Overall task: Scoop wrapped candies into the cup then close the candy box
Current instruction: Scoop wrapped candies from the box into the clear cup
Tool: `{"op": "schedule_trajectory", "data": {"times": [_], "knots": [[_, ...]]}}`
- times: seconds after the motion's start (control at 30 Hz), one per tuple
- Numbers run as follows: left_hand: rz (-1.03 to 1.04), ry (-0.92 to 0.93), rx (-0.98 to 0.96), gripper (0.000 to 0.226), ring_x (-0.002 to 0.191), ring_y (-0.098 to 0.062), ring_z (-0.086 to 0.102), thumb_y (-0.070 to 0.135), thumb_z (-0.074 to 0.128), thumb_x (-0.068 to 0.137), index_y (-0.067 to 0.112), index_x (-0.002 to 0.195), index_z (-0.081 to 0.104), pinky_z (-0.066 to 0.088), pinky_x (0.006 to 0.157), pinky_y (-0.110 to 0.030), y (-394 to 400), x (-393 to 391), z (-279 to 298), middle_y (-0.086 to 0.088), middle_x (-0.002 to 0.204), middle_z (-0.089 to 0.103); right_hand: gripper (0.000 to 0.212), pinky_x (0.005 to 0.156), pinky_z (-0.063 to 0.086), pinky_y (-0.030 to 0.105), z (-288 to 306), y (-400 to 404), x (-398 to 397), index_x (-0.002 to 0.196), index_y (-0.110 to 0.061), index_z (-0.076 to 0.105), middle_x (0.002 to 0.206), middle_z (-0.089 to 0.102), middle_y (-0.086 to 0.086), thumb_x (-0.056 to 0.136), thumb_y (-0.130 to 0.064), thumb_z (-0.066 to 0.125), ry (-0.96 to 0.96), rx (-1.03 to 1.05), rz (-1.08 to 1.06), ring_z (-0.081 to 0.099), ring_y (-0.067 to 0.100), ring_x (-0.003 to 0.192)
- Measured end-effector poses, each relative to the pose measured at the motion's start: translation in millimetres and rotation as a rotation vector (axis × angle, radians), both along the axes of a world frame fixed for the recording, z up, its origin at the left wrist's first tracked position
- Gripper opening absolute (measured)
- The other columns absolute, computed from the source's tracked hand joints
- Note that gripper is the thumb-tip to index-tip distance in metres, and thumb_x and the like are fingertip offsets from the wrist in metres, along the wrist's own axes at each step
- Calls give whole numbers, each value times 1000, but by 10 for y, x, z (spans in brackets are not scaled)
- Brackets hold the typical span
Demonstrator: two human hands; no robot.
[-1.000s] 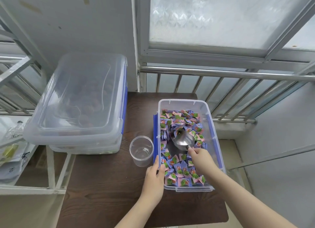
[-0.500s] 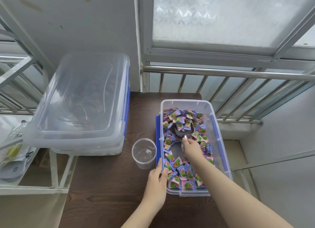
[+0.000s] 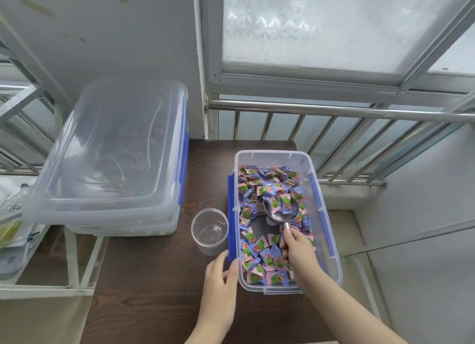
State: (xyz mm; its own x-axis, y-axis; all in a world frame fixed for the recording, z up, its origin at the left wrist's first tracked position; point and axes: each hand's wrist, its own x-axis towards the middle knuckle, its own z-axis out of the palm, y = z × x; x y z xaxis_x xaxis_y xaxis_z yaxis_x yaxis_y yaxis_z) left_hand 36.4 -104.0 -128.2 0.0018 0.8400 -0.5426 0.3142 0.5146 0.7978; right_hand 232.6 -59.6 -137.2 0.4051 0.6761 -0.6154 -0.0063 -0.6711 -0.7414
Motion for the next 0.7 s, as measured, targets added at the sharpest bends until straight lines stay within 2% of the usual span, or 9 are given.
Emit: {"op": "schedule_trajectory", "data": {"times": [0.07,0.13,0.23,0.3,0.37,0.43,0.57,0.63,0.7], "knots": [[124,94,87,19,99,-6,62,27,63,96,31,113,56,41,70,-11,-89,-144,3,1,128,53,33,45,32,29,70,-28,37,77,-10,50,64,48,3,104,-27,40,27,35,-14,37,14,47],[258,171,175,33,93,-12,64,14,75,86,30,104,53,49,75,-21,-71,-269,-43,-5,120,56,33,44,33,28,158,-35,63,78,-9,50,62,48,3,104,-26,40,23,65,-2,37,13,46],[254,228,199,80,117,-20,56,18,85,76,20,142,39,52,99,-41,127,-367,3,-3,135,44,35,43,32,25,259,-65,104,76,-9,49,58,48,0,104,-27,40,22,92,32,38,12,43],[181,246,205,109,136,-19,43,29,90,71,24,155,22,42,111,-43,303,-386,62,-1,152,33,36,42,30,25,313,-94,132,75,-9,49,54,48,-2,104,-27,41,31,104,57,38,12,42],[117,210,247,120,146,-17,32,32,93,66,27,158,16,33,118,-40,455,-397,83,3,160,26,34,42,27,25,366,-129,162,76,-8,48,54,48,-2,104,-26,41,73,123,78,35,13,41],[72,175,281,118,145,-13,33,28,95,63,25,157,24,30,114,-30,564,-403,74,6,158,34,32,42,24,25,449,-178,191,77,-7,47,55,46,1,104,-23,41,130,141,120,32,14,40],[22,158,330,89,124,-2,49,24,94,64,31,137,45,37,93,-11,684,-421,79,19,132,51,34,37,20,22,709,-273,178,75,-5,45,52,38,2,104,-24,43,194,116,279,25,14,37],[9,177,341,86,120,-1,53,29,94,63,34,134,47,44,93,-16,721,-422,81,20,129,55,33,37,19,20,844,-309,132,76,-5,45,52,37,2,103,-24,44,200,83,357,23,12,37],[-2,201,335,87,117,-4,57,33,94,60,38,133,47,54,95,-30,746,-422,68,19,129,58,33,37,19,19,954,-338,57,76,-7,51,53,36,2,102,-25,46,216,64,413,22,11,38]]}}
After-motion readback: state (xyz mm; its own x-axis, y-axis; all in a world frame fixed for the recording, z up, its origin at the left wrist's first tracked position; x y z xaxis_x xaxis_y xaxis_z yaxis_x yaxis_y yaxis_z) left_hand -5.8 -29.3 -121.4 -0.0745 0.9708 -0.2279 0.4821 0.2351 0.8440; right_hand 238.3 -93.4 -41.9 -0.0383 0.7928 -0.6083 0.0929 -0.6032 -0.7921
